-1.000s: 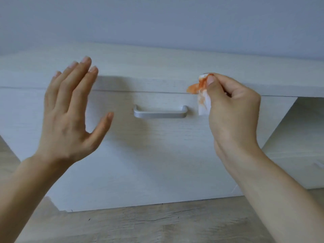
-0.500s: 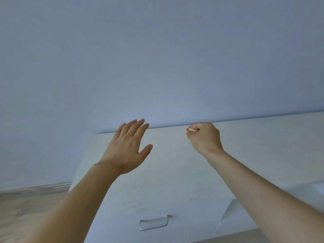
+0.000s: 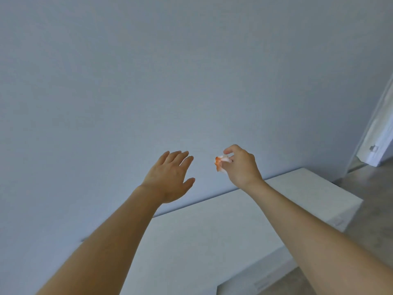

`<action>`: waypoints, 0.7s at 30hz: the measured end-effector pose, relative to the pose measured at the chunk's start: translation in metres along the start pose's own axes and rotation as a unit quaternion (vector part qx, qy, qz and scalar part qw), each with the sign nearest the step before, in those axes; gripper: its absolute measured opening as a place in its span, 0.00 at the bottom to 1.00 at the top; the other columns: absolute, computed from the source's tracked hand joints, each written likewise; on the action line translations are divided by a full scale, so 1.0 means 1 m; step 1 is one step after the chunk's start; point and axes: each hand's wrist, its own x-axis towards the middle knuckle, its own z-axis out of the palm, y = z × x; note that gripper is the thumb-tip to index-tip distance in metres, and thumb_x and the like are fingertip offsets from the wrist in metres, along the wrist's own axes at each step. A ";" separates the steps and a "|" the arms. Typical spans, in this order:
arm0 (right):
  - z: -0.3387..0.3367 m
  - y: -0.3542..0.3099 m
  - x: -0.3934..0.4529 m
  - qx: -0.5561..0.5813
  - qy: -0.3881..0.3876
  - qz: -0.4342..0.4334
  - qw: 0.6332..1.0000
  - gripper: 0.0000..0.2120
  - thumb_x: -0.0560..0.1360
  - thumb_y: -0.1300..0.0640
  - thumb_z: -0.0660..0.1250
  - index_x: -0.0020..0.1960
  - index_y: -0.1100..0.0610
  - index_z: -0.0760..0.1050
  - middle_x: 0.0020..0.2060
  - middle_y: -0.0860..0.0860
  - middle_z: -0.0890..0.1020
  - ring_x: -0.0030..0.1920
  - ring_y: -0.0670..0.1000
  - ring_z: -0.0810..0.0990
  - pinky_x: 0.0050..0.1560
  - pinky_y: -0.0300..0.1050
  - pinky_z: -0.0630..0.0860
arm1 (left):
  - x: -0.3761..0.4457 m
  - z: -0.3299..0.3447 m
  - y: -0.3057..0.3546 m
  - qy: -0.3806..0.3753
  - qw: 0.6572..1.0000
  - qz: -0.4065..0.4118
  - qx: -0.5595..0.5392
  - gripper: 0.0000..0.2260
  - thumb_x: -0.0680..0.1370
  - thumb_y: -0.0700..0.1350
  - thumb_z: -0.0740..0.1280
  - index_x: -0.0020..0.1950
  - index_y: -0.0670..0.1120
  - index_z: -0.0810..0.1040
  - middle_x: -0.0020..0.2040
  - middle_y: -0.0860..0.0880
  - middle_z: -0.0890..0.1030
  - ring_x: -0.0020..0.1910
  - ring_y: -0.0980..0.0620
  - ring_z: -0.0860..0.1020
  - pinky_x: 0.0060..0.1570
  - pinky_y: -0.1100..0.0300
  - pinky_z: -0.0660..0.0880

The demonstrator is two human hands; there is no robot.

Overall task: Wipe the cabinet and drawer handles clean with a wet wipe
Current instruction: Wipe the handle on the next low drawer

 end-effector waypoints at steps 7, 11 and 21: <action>-0.136 0.024 0.007 0.009 0.094 -0.013 0.995 0.05 0.73 0.58 0.68 0.39 0.52 0.75 0.33 0.45 0.77 0.34 0.45 0.75 0.27 0.30 0.68 | 0.062 -0.048 0.094 0.023 0.999 0.042 -0.004 0.28 0.82 0.57 0.52 0.78 0.47 0.48 0.78 0.50 0.50 0.76 0.51 0.48 0.75 0.54 0.42; -0.206 0.055 0.007 0.027 0.129 -0.010 0.991 0.08 0.72 0.60 0.70 0.36 0.52 0.76 0.30 0.45 0.78 0.31 0.39 0.76 0.26 0.23 0.67 | 0.098 -0.062 0.150 0.037 0.997 0.065 -0.005 0.28 0.81 0.56 0.53 0.77 0.47 0.48 0.78 0.49 0.51 0.76 0.50 0.48 0.74 0.54 0.43; -0.327 0.157 0.046 0.016 0.213 0.081 0.974 0.03 0.72 0.60 0.70 0.42 0.54 0.78 0.33 0.45 0.77 0.32 0.38 0.73 0.23 0.23 0.65 | 0.227 -0.060 0.295 0.076 0.981 0.172 -0.041 0.29 0.81 0.56 0.54 0.78 0.47 0.49 0.78 0.49 0.52 0.76 0.50 0.49 0.74 0.54 0.43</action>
